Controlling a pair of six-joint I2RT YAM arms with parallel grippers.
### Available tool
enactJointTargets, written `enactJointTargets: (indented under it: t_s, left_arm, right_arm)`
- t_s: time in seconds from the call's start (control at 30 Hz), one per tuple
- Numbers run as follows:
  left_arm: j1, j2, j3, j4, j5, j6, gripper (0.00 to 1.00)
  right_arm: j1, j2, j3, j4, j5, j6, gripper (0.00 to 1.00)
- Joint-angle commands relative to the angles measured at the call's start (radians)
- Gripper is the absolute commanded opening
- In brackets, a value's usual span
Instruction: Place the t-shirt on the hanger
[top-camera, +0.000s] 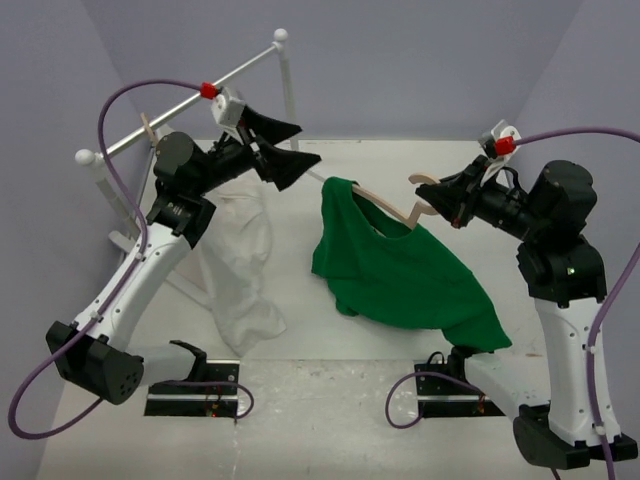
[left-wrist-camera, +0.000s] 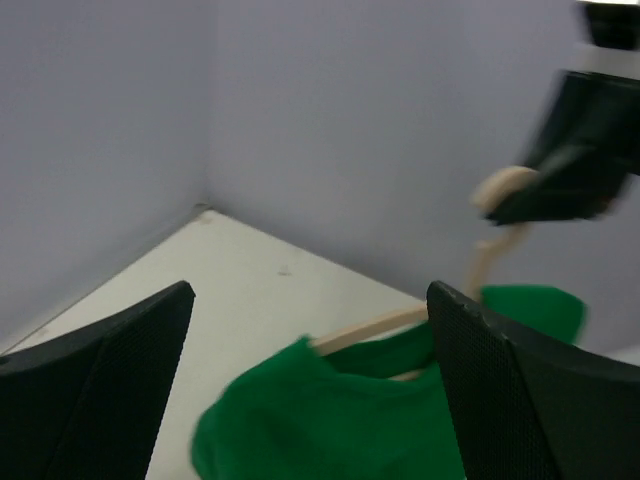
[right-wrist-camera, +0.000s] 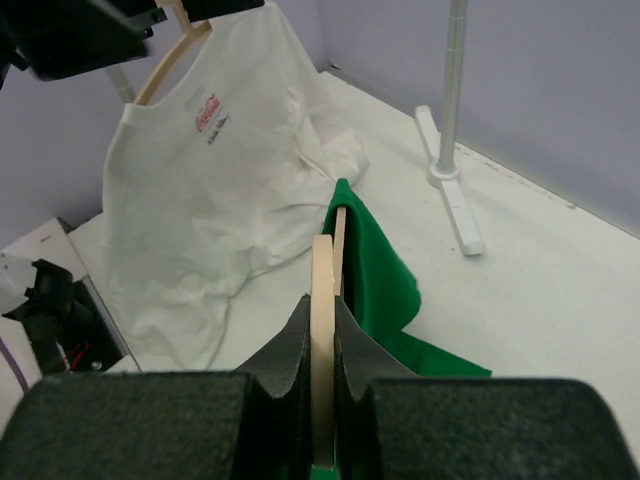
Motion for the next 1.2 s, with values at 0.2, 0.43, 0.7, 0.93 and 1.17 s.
enactJointTargets:
  t_s: [0.2,0.43,0.7,0.93,1.17]
  left_arm:
    - [-0.327,0.271,0.284,0.124,0.393,-0.034,0.76]
    - [-0.374,0.367,0.349,0.115,0.417,-0.063,0.56]
    - [-0.4,0.412,0.364,0.15,0.462,-0.114,0.28]
    - [-0.4,0.439,0.385,0.113,0.487,-0.112,0.0]
    - [-0.37,0.415,0.412,-0.025,0.42,-0.032,0.0]
  right_arm:
    - [0.023,0.0,-0.047,0.307,-0.27,0.119,0.0]
    - [0.03,-0.001,-0.042,0.336,-0.309,0.144,0.0]
    - [0.036,0.017,-0.039,0.345,-0.313,0.146,0.0]
    - [0.036,0.018,-0.043,0.37,-0.31,0.168,0.0]
    - [0.025,-0.087,-0.146,0.328,-0.061,0.162,0.99]
